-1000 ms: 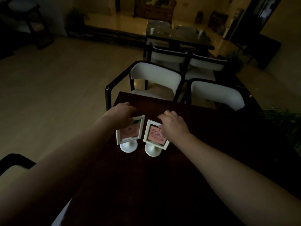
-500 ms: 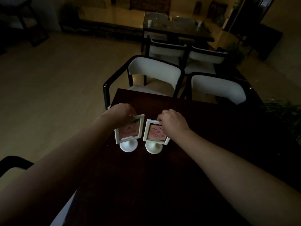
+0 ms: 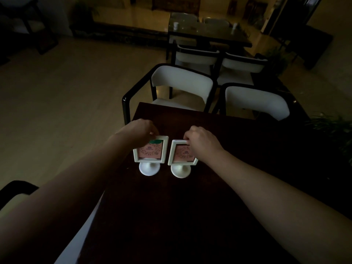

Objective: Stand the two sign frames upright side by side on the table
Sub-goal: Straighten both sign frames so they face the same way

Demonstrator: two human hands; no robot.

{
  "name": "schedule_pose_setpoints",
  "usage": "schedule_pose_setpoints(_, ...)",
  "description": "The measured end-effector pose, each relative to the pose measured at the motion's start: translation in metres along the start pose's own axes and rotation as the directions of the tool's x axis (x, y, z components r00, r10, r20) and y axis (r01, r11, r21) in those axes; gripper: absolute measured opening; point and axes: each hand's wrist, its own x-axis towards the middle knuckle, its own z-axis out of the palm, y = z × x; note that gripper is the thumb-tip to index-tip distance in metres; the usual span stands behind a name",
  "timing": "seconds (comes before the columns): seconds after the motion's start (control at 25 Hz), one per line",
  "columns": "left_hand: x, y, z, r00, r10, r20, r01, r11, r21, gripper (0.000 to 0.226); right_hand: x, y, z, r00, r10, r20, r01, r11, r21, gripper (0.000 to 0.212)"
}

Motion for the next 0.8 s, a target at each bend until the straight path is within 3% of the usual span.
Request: schedule_pose_setpoints(0.8, -0.005, 0.004, -0.002, 0.999, 0.032, 0.008, -0.032, 0.999, 0.023, 0.024, 0.005, -0.012, -0.007, 0.991, 0.091, 0.102, -0.095, 0.995, 0.034, 0.026)
